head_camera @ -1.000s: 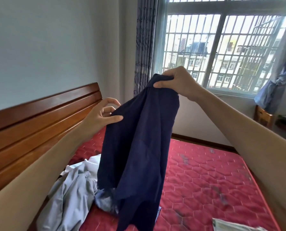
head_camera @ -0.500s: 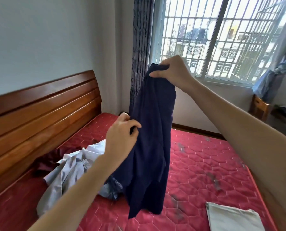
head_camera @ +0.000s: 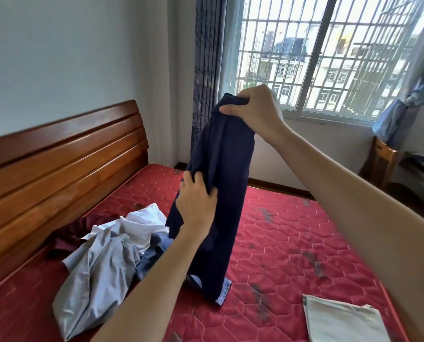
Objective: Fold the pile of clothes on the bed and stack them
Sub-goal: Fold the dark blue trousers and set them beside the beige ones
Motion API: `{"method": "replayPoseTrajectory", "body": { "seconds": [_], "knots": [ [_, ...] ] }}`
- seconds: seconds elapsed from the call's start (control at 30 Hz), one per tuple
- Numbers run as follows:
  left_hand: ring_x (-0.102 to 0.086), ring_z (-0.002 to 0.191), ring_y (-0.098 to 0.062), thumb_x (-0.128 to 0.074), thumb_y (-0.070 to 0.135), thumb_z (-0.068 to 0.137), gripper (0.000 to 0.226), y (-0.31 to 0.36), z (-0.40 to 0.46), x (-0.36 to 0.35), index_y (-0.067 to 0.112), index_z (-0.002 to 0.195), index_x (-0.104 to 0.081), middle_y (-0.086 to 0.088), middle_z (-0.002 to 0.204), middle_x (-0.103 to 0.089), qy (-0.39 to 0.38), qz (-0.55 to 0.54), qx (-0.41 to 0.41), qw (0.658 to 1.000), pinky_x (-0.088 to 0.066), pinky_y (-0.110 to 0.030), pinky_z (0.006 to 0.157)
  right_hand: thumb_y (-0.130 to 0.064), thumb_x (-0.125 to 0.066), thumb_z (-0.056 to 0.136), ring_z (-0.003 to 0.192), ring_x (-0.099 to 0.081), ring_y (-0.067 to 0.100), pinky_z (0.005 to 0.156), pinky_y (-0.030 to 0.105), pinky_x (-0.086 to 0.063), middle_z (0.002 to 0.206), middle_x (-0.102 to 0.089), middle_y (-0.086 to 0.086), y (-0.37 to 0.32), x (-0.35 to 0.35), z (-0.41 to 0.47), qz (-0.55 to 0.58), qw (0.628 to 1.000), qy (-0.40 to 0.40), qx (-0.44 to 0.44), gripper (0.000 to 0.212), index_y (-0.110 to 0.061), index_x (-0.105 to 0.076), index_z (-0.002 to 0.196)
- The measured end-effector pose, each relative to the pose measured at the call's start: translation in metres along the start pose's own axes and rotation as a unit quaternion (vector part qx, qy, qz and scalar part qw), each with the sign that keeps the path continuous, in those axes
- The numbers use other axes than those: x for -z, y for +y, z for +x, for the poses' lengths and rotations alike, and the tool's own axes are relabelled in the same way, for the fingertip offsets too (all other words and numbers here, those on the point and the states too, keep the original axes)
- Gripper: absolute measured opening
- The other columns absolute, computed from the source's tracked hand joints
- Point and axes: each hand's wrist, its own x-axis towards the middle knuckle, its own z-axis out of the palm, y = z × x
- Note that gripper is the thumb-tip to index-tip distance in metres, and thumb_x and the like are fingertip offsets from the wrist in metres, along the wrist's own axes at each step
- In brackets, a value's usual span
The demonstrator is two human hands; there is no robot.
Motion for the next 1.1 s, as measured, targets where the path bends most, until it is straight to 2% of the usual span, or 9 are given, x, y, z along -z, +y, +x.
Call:
{"method": "replayPoseTrajectory", "body": {
  "seconds": [0.27, 0.33, 0.43, 0.5, 0.6, 0.67, 0.83, 1.0, 1.1],
  "knots": [
    [-0.061, 0.08, -0.033, -0.067, 0.016, 0.087, 0.015, -0.061, 0.038, 0.032, 0.005, 0.096, -0.072, -0.014, 0.088, -0.064, -0.02, -0.054, -0.09, 0.994, -0.039, -0.034, 0.067, -0.034, -0.082, 0.073, 0.044, -0.04, 0.001, 0.048, 0.02, -0.032, 0.041, -0.044, -0.015, 0.026, 0.022, 0.006, 0.037, 0.999, -0.024, -0.011, 0.045, -0.026, -0.051, 0.041],
    [-0.062, 0.08, -0.03, -0.07, 0.016, 0.086, 0.015, -0.07, 0.052, 0.047, 0.004, 0.094, -0.073, -0.014, 0.086, -0.066, -0.039, -0.068, -0.117, 0.99, -0.042, -0.033, 0.072, -0.032, -0.082, 0.074, 0.053, -0.044, 0.01, 0.054, 0.024, -0.034, 0.052, -0.05, -0.004, 0.032, 0.026, 0.009, 0.057, 0.998, -0.036, -0.005, 0.034, -0.014, -0.062, 0.054],
    [-0.059, 0.076, -0.013, -0.072, 0.019, 0.086, 0.016, -0.072, 0.067, 0.071, 0.005, 0.094, -0.074, -0.004, 0.088, -0.067, -0.09, -0.103, -0.15, 0.979, -0.039, -0.015, 0.074, -0.03, -0.082, 0.074, 0.062, -0.05, 0.014, 0.059, 0.024, -0.038, 0.067, -0.055, 0.01, 0.035, 0.032, 0.012, 0.098, 0.994, -0.049, 0.001, 0.043, 0.009, -0.065, 0.079],
    [-0.059, 0.076, -0.001, -0.071, 0.021, 0.086, 0.013, -0.071, 0.07, 0.082, 0.01, 0.094, -0.075, 0.005, 0.087, -0.067, -0.14, -0.134, -0.154, 0.969, -0.037, -0.004, 0.073, -0.028, -0.082, 0.074, 0.061, -0.054, 0.011, 0.058, 0.022, -0.043, 0.069, -0.061, 0.006, 0.035, 0.037, 0.013, 0.122, 0.991, -0.047, 0.005, 0.035, 0.003, -0.07, 0.082],
    [-0.063, 0.081, 0.0, -0.063, 0.027, 0.092, 0.015, -0.068, 0.061, 0.088, 0.02, 0.095, -0.075, 0.01, 0.088, -0.067, -0.2, -0.199, -0.13, 0.951, -0.045, -0.012, 0.073, -0.024, -0.082, 0.075, 0.06, -0.061, 0.005, 0.055, 0.017, -0.045, 0.066, -0.067, -0.006, 0.035, 0.043, 0.014, 0.149, 0.987, -0.057, 0.01, 0.011, -0.016, -0.074, 0.074],
    [-0.061, 0.086, -0.005, -0.061, 0.028, 0.093, 0.02, -0.064, 0.052, 0.079, 0.018, 0.105, -0.074, 0.005, 0.094, -0.065, -0.162, -0.179, -0.131, 0.961, -0.043, -0.015, 0.077, -0.021, -0.081, 0.077, 0.052, -0.058, -0.001, 0.049, 0.012, -0.042, 0.056, -0.062, -0.016, 0.034, 0.044, 0.013, 0.153, 0.986, -0.058, 0.022, 0.02, -0.03, -0.069, 0.062],
    [-0.055, 0.1, -0.023, -0.066, 0.039, 0.086, 0.051, -0.045, 0.031, 0.044, 0.014, 0.13, -0.057, -0.005, 0.115, -0.051, -0.058, -0.102, -0.06, 0.991, -0.043, -0.031, 0.077, -0.021, -0.081, 0.076, 0.057, -0.062, 0.001, 0.05, 0.013, -0.045, 0.061, -0.066, -0.014, 0.031, 0.047, 0.008, 0.16, 0.985, -0.06, 0.019, 0.011, -0.02, -0.071, 0.073],
    [-0.054, 0.103, -0.019, -0.066, 0.061, 0.076, 0.07, -0.024, 0.012, 0.02, 0.02, 0.131, -0.055, 0.0, 0.118, -0.051, -0.035, -0.104, -0.083, 0.99, -0.045, -0.031, 0.075, -0.024, -0.082, 0.075, 0.069, -0.062, 0.012, 0.06, 0.024, -0.049, 0.078, -0.066, 0.008, 0.035, 0.058, 0.003, 0.137, 0.99, -0.039, 0.011, 0.029, 0.0, -0.072, 0.088],
    [-0.059, 0.093, -0.022, -0.069, 0.06, 0.074, 0.061, -0.008, -0.008, 0.009, 0.019, 0.119, -0.064, 0.001, 0.108, -0.058, -0.027, -0.087, -0.136, 0.987, -0.049, -0.033, 0.065, -0.025, -0.081, 0.075, 0.071, -0.061, 0.013, 0.063, 0.026, -0.047, 0.079, -0.064, 0.011, 0.036, 0.063, -0.001, 0.123, 0.992, -0.027, 0.01, 0.034, 0.004, -0.07, 0.09]
  ]
}}
